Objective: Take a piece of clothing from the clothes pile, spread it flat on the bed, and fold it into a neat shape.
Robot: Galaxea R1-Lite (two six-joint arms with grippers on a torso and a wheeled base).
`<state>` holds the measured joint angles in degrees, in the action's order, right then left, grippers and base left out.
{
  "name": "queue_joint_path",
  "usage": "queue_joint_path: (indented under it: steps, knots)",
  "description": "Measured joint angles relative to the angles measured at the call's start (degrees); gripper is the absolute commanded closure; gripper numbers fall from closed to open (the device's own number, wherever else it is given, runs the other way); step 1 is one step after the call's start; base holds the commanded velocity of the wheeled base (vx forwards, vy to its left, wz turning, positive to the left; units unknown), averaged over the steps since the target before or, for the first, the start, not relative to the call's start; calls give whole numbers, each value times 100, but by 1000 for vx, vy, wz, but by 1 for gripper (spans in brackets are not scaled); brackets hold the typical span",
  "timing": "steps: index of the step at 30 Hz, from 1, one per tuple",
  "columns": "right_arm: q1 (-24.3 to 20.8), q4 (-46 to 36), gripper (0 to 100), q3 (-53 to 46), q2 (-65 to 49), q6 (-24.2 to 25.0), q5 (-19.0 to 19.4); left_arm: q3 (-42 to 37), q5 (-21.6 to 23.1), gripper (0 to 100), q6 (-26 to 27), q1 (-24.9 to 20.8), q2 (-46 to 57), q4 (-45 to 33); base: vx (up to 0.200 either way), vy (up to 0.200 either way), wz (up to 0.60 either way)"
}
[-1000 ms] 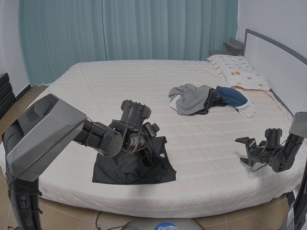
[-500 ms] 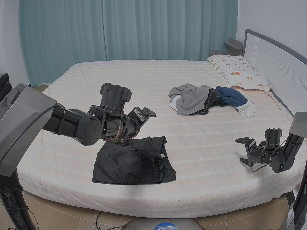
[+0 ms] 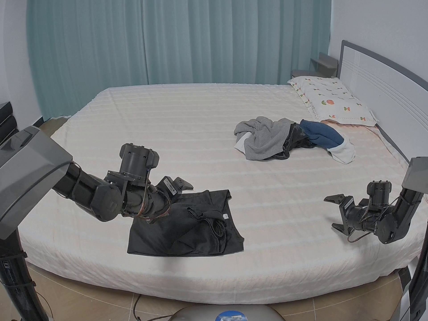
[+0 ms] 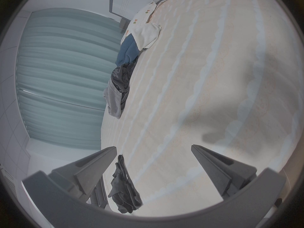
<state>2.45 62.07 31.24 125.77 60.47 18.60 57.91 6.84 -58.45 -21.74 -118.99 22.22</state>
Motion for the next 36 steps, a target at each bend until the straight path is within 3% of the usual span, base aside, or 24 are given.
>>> queue_joint_path:
  steps: [9, 18, 28, 36]
  knots:
    - [-539, -33, 0, -219, -334, -4, -76, -1130, 378, 0, -338, 484, -7, 1598, 0, 200, 0]
    - [-1559, -235, 0, -236, -610, -83, -443, -1379, 466, 0, -439, 892, -149, 1735, 0, 200, 0]
    - [-2851, -1768, 0, 591, -1001, -444, -794, -1348, 455, 0, -466, 1011, -413, 1746, 0, 160, 0]
    - [-3232, -2275, 0, 1423, -866, -663, -834, -1362, 411, 0, -447, 1000, -527, 1937, 0, 0, 0]
